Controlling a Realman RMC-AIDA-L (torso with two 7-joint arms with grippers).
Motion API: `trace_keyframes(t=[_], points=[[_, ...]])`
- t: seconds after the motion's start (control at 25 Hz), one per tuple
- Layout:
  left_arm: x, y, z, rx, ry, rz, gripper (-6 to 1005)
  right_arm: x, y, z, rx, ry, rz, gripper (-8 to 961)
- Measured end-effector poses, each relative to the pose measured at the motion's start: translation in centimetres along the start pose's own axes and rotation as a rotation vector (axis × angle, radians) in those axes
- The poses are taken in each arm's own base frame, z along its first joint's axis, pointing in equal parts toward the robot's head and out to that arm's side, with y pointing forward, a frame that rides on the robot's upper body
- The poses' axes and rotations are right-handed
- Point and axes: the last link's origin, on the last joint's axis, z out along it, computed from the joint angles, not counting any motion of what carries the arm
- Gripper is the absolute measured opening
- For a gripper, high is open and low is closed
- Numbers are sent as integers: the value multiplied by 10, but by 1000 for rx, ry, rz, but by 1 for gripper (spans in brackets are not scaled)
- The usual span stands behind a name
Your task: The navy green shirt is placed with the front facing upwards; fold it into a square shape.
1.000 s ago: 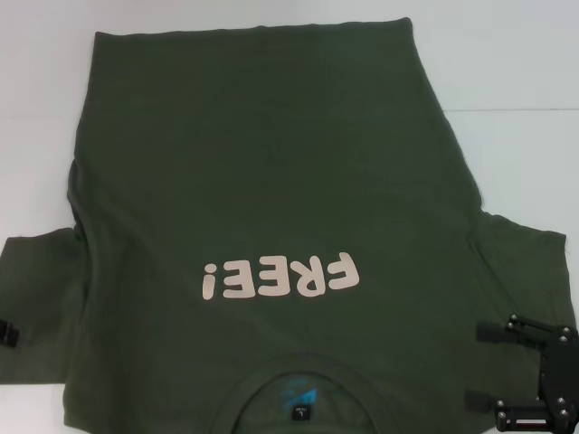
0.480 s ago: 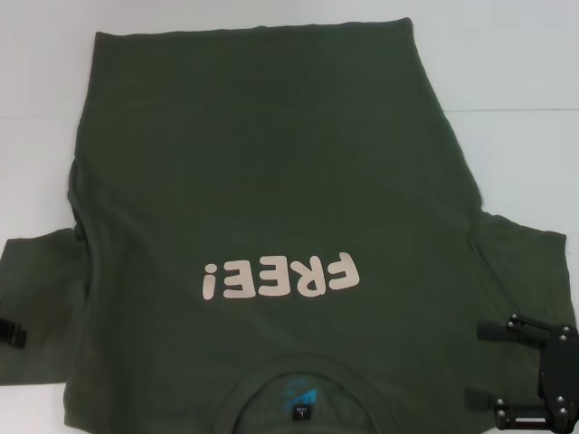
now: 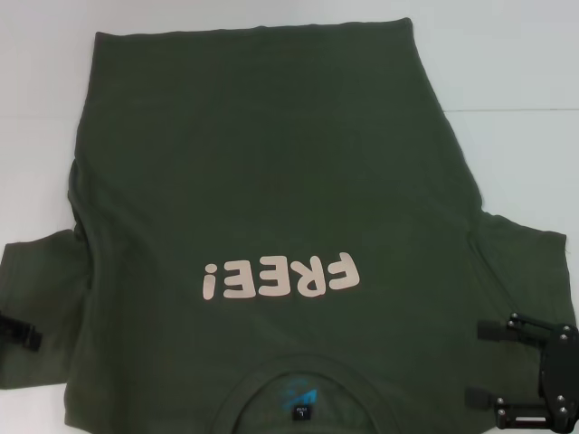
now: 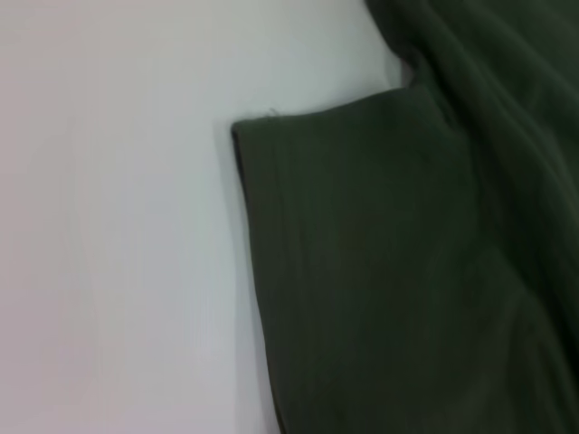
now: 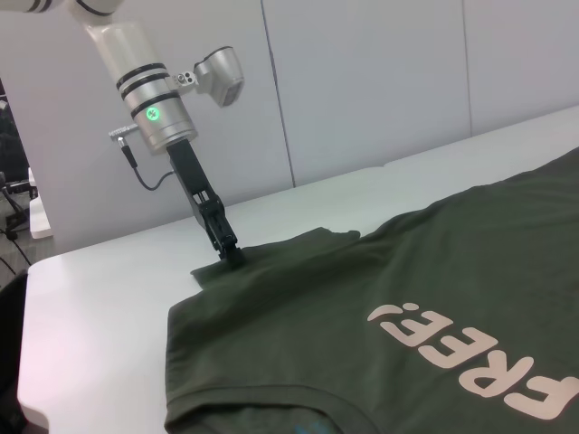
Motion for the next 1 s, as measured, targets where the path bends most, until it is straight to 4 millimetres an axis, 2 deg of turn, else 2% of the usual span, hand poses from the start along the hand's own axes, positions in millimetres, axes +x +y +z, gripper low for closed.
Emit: trace_keyframes(t=[0.64, 0.88, 1.0], points=[[3, 8, 5, -34, -12, 0, 876, 0, -1, -1, 3, 0, -5, 942], [3, 7, 5, -27, -8, -1, 842, 0, -1, -1, 4, 0, -4, 942], [3, 7, 6, -25, -7, -1, 773, 0, -1, -1, 4, 0, -4, 941]])
